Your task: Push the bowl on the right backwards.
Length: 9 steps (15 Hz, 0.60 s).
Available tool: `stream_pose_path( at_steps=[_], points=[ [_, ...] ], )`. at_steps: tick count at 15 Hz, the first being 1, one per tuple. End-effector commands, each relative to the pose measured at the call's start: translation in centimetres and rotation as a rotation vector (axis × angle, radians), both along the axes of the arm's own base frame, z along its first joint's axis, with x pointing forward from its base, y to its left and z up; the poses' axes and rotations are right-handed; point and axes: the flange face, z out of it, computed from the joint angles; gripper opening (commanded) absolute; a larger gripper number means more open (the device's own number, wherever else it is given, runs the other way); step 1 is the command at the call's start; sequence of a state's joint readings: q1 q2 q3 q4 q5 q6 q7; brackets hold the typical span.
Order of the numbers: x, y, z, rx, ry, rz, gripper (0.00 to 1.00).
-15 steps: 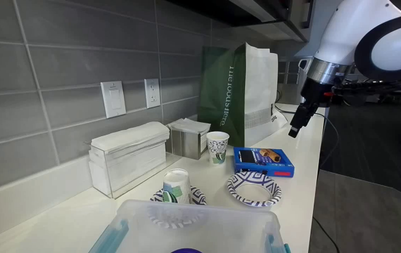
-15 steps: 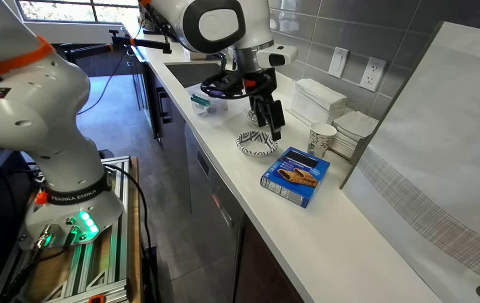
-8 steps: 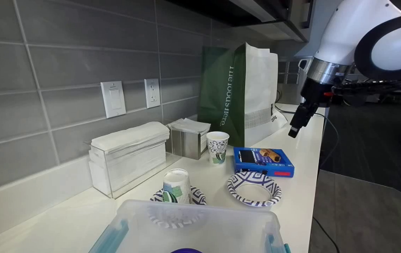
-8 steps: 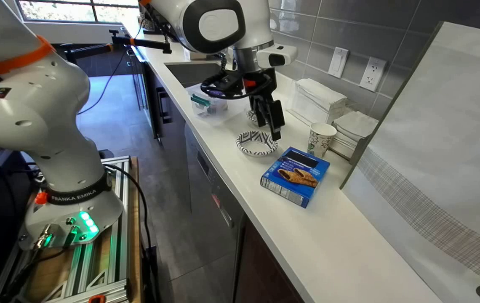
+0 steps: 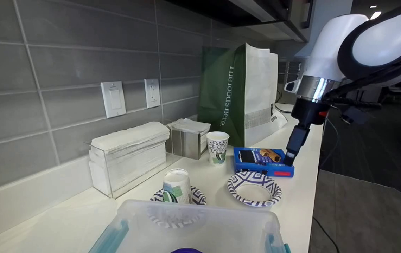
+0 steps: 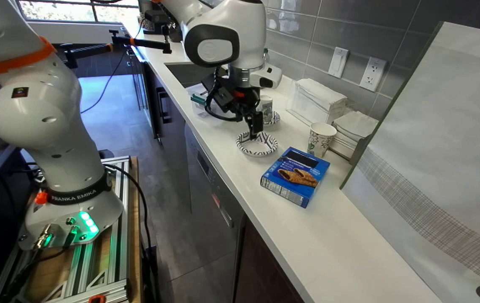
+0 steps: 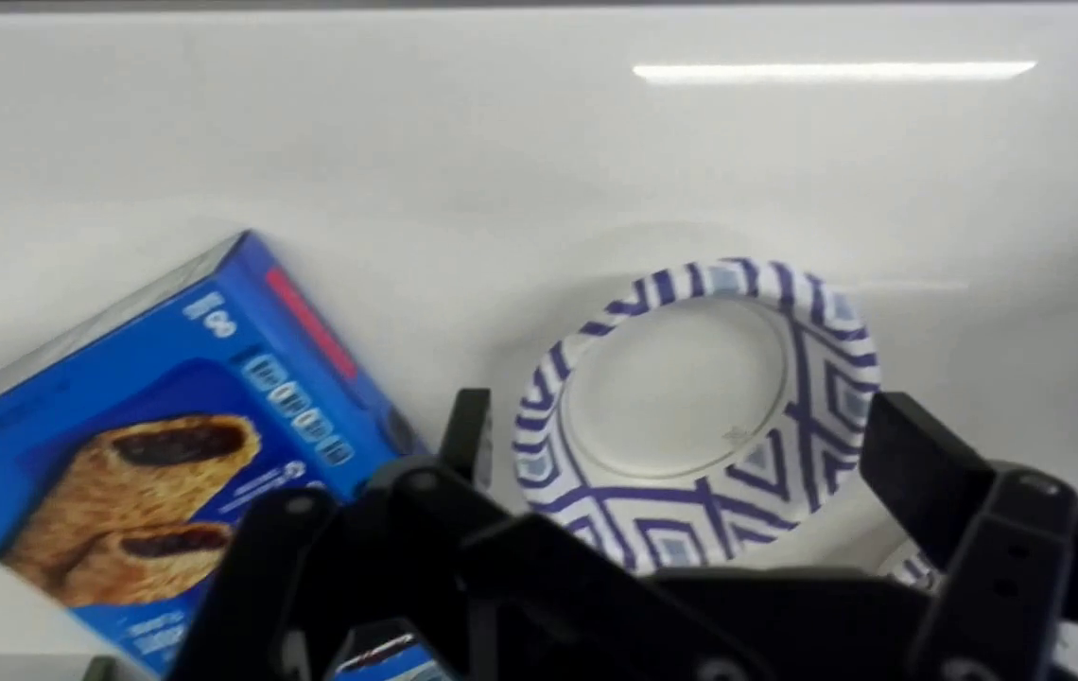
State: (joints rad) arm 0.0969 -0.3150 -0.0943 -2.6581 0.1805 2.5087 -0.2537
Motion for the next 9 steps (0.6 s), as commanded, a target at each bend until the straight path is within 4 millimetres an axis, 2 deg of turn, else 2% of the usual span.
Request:
stream_pose_path(
  at_steps=[1,5,9],
  points=[
    [-0.6,0.1,-2.2,0.093,0.124,0.063,1.00],
    [-1.2,0.3,-4.7,0.095,0.242,0.121,1.00],
    [-0.7,1.2,-6.8,0.063,0.275,0.177,1.00]
  ],
)
